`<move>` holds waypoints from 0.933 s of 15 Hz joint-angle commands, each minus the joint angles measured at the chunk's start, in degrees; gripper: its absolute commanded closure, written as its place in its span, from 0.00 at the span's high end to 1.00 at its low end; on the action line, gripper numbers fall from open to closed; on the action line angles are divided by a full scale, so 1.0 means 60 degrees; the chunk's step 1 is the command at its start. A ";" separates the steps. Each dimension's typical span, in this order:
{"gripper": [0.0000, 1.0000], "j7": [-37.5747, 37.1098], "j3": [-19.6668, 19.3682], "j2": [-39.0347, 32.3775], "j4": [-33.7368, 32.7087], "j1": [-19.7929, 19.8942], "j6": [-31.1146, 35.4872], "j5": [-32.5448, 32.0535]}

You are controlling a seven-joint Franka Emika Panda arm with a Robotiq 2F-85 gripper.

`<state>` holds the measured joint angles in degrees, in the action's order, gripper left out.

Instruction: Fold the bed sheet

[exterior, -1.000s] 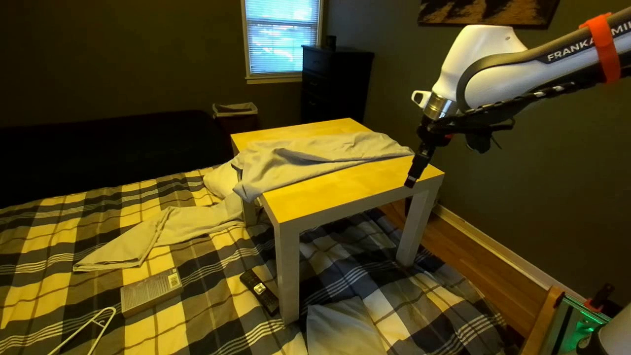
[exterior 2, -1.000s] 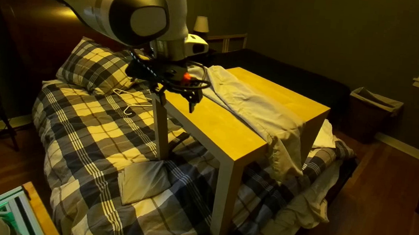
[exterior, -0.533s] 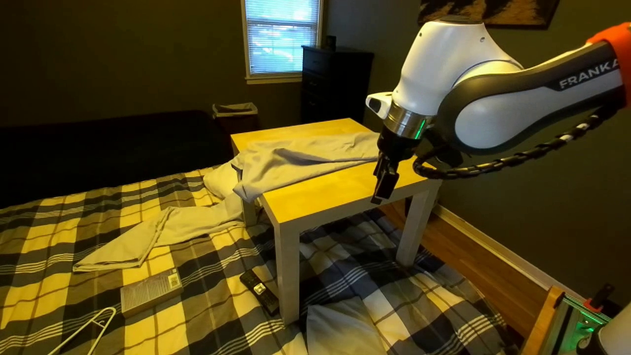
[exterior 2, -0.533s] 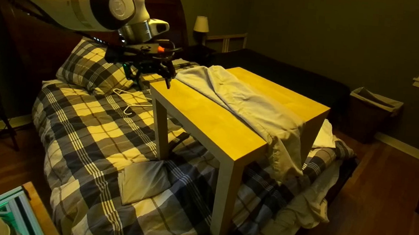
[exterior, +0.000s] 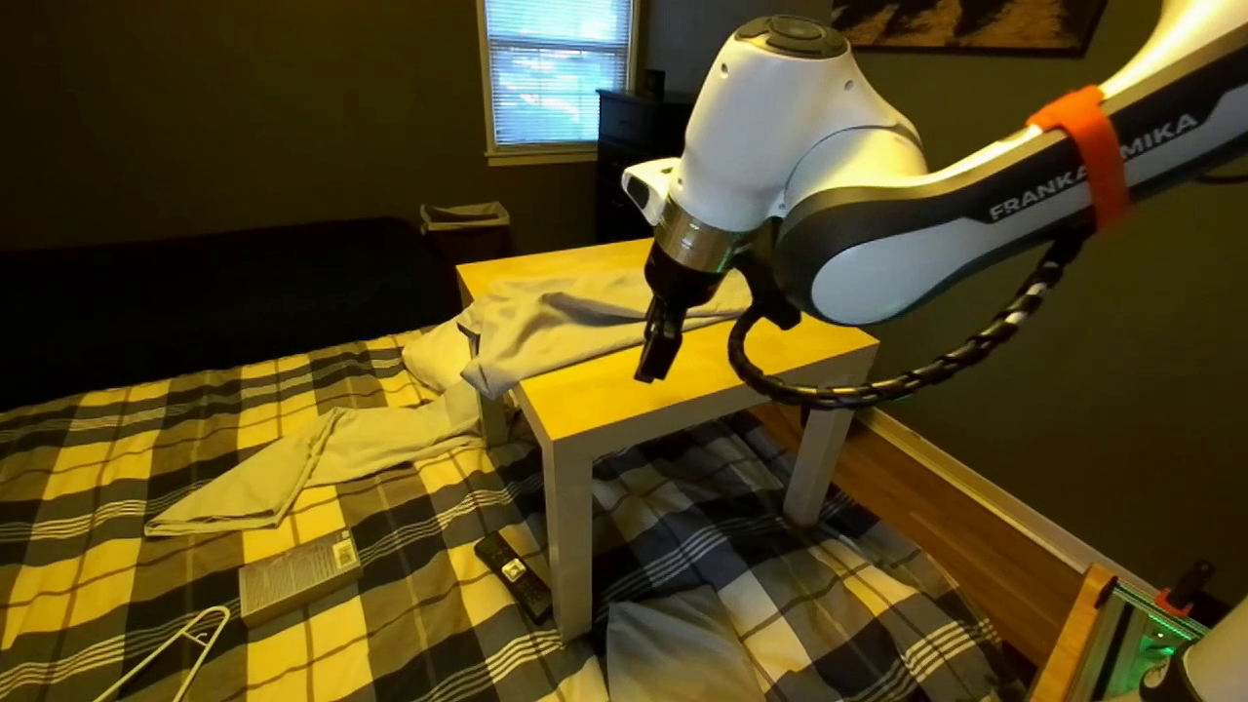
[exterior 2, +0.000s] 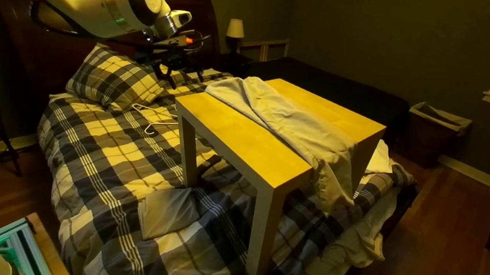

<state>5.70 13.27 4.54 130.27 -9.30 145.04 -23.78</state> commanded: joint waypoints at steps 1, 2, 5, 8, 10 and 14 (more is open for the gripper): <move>1.00 -0.1666 0.0124 -0.1526 -0.1022 -0.0092 0.1192 -0.2173; 1.00 -0.2159 0.0158 -0.1729 -0.1306 -0.0042 0.1301 -0.3165; 1.00 -0.3474 -0.0256 -0.2589 -0.2289 -0.0765 0.0991 -0.5512; 1.00 -0.4678 -0.0150 -0.3436 -0.2980 -0.1076 0.0947 -0.7217; 1.00 -0.4243 -0.0062 -0.3053 -0.2538 -0.0867 0.1216 -0.6656; 1.00 -0.4241 -0.0032 -0.3523 -0.2854 -0.1001 0.1216 -0.6656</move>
<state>-19.75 13.08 -16.60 113.14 -15.30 152.34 -63.71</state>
